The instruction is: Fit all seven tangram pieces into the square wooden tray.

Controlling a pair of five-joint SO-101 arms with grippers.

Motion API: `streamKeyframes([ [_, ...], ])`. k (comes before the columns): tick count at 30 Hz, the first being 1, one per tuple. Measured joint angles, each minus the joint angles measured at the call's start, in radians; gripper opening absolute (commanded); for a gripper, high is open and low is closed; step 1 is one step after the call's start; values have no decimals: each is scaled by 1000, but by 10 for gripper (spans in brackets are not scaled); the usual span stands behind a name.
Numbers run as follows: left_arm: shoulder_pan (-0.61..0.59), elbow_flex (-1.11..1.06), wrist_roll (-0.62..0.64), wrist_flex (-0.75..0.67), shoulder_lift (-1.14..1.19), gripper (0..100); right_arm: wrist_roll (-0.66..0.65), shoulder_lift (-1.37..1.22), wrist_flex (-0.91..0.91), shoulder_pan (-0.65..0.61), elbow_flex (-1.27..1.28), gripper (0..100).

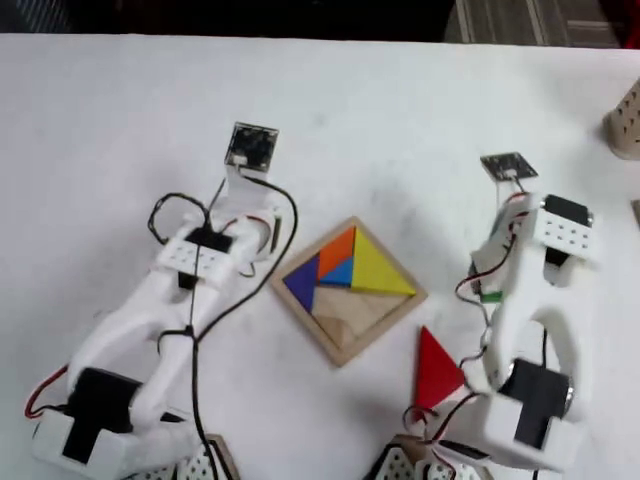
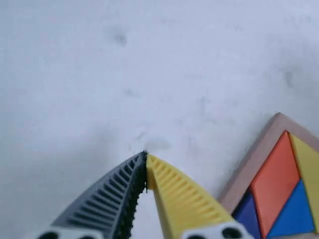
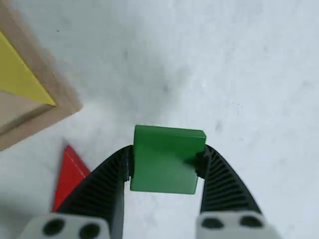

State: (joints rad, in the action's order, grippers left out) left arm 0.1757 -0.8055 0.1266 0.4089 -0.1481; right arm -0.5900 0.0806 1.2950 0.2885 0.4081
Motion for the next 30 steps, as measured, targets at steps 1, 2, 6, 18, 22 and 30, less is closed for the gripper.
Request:
streamKeyframes([
  [1, -11, 0, 0, 0, 0, 23, 31, 20, 11, -23, 0, 27],
  [2, -23, 0, 0, 0, 0, 23, 60, 38, 23, -49, 0, 27],
  [6, -75, 0, 0, 0, 0, 23, 201, 66, 58, -186, 0, 28],
  [18, -86, 0, 0, 0, 0, 23, 609, 68, -195, -641, 172, 29],
  [22, -86, 0, 0, 0, 0, 23, 620, 68, -290, -732, 239, 50],
  [30, -86, 0, 0, 0, 0, 23, 620, 68, -290, -783, 249, 239],
])
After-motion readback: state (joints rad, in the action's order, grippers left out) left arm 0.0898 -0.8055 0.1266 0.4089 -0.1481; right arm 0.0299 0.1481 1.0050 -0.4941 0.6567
